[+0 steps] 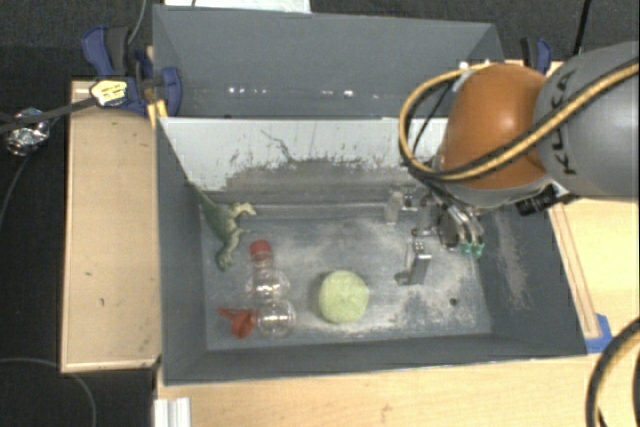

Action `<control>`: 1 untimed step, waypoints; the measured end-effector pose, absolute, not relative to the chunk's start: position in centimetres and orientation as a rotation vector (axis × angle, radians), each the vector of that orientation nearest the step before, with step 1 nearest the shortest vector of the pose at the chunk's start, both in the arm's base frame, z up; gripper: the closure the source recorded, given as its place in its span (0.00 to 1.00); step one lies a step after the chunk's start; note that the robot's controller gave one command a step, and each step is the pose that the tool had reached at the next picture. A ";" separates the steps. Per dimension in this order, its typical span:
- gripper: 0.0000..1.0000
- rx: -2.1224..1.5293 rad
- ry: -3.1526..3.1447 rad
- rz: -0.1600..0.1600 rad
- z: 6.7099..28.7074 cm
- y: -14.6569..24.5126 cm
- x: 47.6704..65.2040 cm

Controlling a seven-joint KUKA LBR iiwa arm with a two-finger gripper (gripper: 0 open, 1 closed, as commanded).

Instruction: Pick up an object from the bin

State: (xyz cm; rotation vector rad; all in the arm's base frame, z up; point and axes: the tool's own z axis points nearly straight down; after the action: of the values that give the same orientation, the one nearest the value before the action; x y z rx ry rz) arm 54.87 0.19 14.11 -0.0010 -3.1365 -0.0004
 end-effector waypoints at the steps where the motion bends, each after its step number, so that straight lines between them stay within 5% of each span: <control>1: 0.00 -0.001 -3.144 -0.001 14.6 0.2 55.0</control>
Offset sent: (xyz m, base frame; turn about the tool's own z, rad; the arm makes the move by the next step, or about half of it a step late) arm -0.0594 0.0248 -0.0706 -0.0553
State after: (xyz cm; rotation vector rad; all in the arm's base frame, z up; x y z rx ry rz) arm 55.01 0.19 14.56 -0.0013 -3.1439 -0.0006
